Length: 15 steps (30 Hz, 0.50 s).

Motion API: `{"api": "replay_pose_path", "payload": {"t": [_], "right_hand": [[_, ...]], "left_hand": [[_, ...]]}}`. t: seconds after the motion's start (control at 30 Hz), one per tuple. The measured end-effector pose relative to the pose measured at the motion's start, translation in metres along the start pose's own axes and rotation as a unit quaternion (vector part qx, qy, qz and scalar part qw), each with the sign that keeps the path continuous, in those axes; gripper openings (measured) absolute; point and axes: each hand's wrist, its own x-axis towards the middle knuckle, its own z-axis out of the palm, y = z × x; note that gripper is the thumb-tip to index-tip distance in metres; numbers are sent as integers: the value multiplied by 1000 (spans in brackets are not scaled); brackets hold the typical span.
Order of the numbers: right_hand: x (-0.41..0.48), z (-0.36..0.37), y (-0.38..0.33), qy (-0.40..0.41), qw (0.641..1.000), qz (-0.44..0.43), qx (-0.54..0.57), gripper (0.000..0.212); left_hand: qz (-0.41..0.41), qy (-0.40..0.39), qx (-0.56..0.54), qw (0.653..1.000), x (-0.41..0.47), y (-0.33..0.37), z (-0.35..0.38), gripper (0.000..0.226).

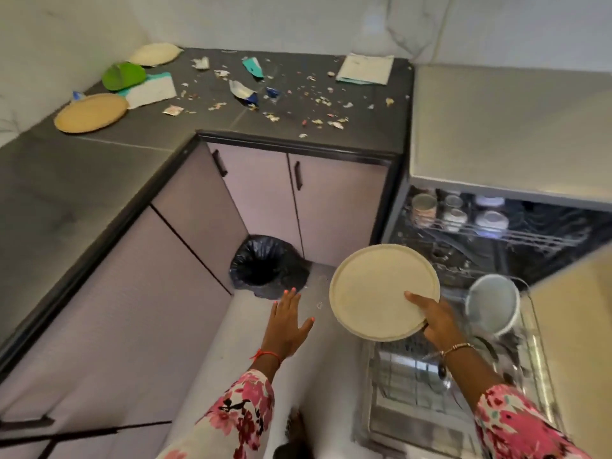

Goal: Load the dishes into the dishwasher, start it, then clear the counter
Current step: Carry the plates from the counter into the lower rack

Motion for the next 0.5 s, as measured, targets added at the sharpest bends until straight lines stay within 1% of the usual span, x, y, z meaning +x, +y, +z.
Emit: {"api": "replay_pose_path", "payload": {"t": [0.17,0.2,0.27,0.37,0.5], "right_hand": [[20,-127,0,45,998,3,34,41],[26,-161,-4,55,998,3,27,40],[36,-199,-10,67,998,4,20,41],[53,-274,-28,97,995,-17,-6,42],[81,-348,-48,140,989,-44,-30,36]], "left_hand": [[39,-58,9,997,-7,103,71,66],[45,-79,11,996,-10,133,91,66],[47,-93,0,995,-12,167,113,65],[76,-137,10,988,-9,231,159,64],[94,-168,15,981,-6,286,203,64]]}}
